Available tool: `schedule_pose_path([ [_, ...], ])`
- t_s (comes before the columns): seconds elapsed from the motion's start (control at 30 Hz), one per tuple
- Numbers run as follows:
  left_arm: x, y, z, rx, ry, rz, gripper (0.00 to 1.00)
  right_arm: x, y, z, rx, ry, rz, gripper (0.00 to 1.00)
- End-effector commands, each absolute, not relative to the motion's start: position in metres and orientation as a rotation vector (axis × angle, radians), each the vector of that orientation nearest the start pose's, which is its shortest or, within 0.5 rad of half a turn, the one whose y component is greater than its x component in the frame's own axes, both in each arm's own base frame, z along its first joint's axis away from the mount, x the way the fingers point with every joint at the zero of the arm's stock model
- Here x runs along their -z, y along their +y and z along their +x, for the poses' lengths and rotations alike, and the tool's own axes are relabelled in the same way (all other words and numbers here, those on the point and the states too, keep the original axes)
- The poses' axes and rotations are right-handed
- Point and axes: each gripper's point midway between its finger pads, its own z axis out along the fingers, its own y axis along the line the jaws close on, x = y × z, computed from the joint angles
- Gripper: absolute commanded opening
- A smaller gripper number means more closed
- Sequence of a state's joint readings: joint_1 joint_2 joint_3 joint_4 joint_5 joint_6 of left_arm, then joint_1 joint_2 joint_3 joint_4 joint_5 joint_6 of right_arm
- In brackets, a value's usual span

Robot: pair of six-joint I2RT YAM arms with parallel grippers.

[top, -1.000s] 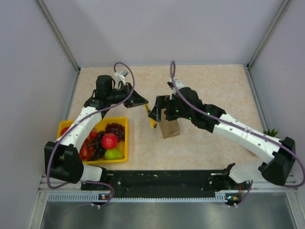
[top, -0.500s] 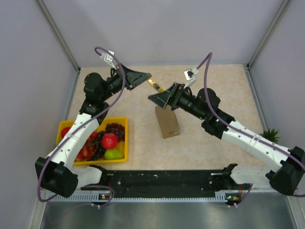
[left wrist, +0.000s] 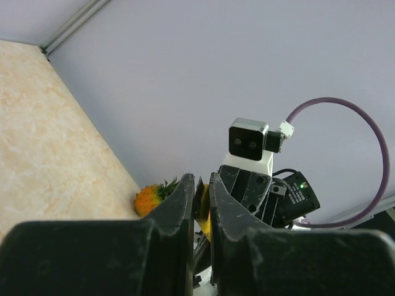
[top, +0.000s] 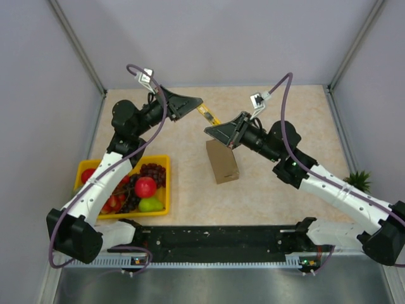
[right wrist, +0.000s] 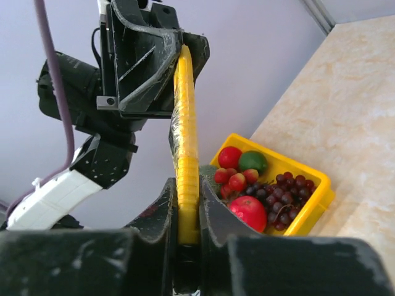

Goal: Unpack the express box

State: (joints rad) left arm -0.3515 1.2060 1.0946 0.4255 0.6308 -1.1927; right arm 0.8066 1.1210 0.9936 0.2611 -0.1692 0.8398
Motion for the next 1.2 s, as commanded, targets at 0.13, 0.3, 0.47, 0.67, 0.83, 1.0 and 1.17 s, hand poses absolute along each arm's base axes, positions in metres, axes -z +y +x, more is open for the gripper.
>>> schedule_pose_path([
  [0.13, -0.437, -0.256, 0.282, 1.582, 1.548, 0.258, 0.62, -0.41, 0.306, 0.229, -1.422, 1.546, -0.164, 0.0],
  [0.3, -0.433, -0.248, 0.288, 1.482, 1.61, 0.369, 0.79, -0.406, 0.298, 0.222, -1.387, 1.599, -0.352, 0.0],
  [0.47, -0.425, -0.252, 0.281, 1.484, 1.628, 0.489, 0.83, -0.407, 0.3, 0.197, -1.48, 1.618, -0.562, 0.0],
  [0.67, -0.419, -0.256, 0.269, 1.547, 1.616, 0.576, 0.79, -0.405, 0.305, 0.184, -1.559, 1.639, -0.631, 0.0],
  [0.83, -0.415, -0.254, 0.256, 1.559, 1.597, 0.632, 0.57, -0.398, 0.308, 0.184, -1.578, 1.659, -0.655, 0.0],
  [1.0, -0.405, -0.255, 0.245, 1.607, 1.616, 0.679, 0.36, -0.396, 0.309, 0.188, -1.574, 1.669, -0.642, 0.0],
  [1.17, -0.4, -0.253, 0.241, 1.586, 1.63, 0.697, 0.49, -0.395, 0.31, 0.191, -1.574, 1.672, -0.644, 0.0],
])
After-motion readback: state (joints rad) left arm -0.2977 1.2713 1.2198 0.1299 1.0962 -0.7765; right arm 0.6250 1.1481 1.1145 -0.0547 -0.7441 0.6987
